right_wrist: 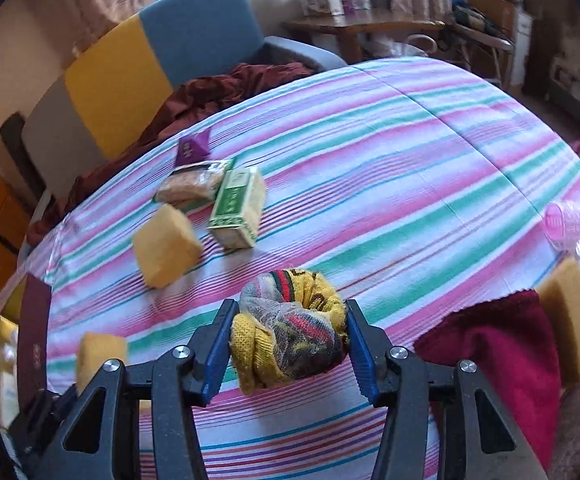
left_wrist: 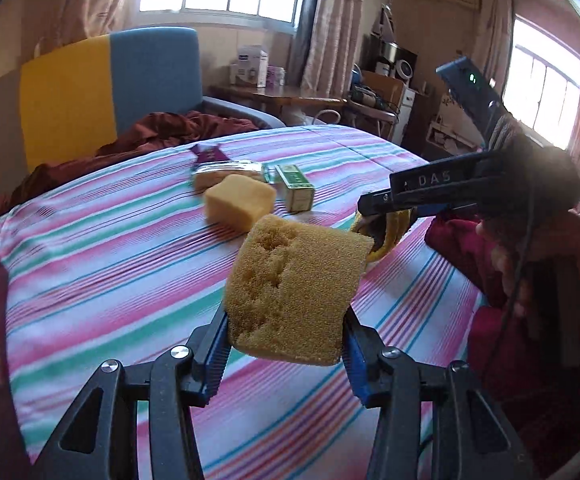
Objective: Organize objects
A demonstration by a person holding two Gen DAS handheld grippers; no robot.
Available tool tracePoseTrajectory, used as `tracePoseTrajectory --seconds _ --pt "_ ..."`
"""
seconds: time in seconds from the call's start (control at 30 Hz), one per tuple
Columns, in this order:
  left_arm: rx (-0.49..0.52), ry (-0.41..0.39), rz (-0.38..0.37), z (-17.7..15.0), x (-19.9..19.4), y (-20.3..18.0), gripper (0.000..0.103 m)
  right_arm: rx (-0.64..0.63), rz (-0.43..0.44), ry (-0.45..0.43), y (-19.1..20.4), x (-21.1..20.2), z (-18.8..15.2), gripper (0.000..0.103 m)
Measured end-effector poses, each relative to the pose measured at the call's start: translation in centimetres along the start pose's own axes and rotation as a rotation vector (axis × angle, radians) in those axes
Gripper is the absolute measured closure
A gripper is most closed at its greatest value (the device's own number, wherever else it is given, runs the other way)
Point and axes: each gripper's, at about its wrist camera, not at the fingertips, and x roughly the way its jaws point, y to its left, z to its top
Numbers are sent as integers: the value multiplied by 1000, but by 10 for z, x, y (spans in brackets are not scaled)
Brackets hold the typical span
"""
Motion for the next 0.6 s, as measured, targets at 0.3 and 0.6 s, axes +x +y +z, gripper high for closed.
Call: tracePoseTrajectory --seconds 0.3,0.6 --pt "-63 -85 51 -27 -77 34 53 -124 57 -49 25 -9 -1 50" --pt "-177 -143 147 -44 -125 82 53 -156 50 -16 32 -1 -7 50"
